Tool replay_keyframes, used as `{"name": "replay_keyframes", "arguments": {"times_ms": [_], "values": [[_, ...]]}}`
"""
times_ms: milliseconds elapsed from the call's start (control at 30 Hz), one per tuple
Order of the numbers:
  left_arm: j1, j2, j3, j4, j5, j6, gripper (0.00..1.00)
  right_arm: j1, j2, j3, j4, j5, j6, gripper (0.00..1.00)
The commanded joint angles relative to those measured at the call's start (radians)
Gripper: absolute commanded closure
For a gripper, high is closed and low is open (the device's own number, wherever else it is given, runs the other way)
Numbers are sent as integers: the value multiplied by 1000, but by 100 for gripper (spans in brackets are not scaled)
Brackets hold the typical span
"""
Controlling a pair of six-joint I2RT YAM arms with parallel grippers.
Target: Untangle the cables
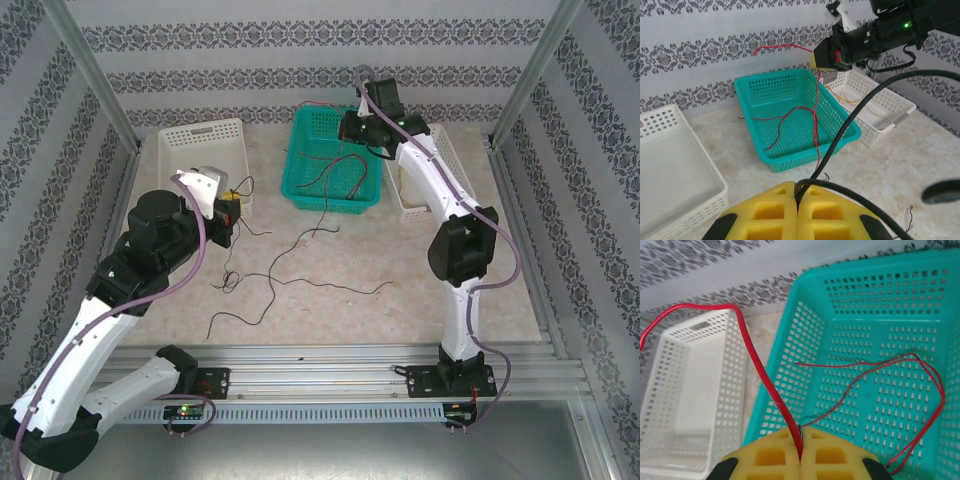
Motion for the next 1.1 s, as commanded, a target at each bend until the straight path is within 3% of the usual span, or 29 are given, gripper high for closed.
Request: {"name": "replay_keyframes", "arguments": {"times_ms": [0, 200, 333, 500, 700, 867, 1067], "values": [[12, -24, -39, 89, 18, 7, 100, 11, -111, 118, -3, -76, 14, 100], [15, -30, -99, 129, 33, -11, 100, -5, -176, 193, -44, -148, 59, 100], [30, -41, -143, 157, 43, -33, 100, -14, -181, 202, -47, -92, 41, 100], [36, -42, -171, 177, 49, -39, 100, -40, -85, 200, -79, 1, -11, 100], [50, -40, -197, 206, 67, -54, 100, -47, 54, 71, -7, 36, -23, 100], [65, -42, -207, 217, 74, -59, 100, -23, 125, -36, 38, 135, -33, 100], [72, -42, -215, 221, 78, -58, 100, 34, 233, 14, -63, 237, -73, 100]]}}
